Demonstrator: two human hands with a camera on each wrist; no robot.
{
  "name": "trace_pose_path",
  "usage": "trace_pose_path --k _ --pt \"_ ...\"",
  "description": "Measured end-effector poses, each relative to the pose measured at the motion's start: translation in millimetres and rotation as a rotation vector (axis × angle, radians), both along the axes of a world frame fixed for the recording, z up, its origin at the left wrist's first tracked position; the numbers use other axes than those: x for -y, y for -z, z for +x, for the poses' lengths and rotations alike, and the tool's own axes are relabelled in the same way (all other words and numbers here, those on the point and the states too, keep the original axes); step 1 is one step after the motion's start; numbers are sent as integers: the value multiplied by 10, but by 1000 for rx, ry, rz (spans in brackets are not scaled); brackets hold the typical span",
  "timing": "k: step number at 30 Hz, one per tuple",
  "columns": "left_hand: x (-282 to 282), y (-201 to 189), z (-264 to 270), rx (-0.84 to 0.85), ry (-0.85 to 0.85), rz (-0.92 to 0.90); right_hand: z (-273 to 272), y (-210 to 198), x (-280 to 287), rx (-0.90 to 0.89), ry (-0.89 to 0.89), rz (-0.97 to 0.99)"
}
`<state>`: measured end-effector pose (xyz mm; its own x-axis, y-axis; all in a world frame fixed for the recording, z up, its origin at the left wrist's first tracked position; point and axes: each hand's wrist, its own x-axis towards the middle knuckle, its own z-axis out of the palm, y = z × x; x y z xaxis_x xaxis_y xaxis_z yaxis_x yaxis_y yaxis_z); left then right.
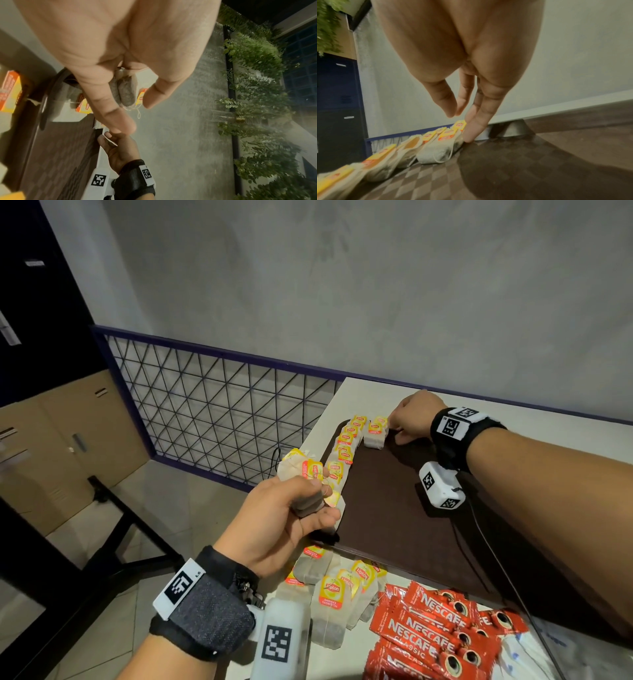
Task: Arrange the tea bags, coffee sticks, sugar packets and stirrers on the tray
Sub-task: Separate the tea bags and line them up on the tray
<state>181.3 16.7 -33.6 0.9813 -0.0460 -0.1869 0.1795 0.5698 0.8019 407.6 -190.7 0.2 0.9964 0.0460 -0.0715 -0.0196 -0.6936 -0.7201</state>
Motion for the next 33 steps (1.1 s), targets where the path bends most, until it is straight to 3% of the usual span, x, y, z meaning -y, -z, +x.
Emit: trace_pose_path --k 5,9,13,21,26,33 --pt "-15 -6 7 10 -2 -152 -401 -209 -32 87 -59 27" --pt "20 -42 -43 49 37 -124 -1092 -440 -178 61 -277 197" --pt "56 -78 -104 56 114 -94 -1583 -574 -231 125 -453 159" --pt "77 -110 -153 89 230 -29 -1893 -416 -143 4 -392 182" --pt "105 -121 -170 105 250 53 -2028 -303 -94 75 -361 206" --pt "82 -102 -140 91 180 47 -2121 -252 -16 31 -272 470"
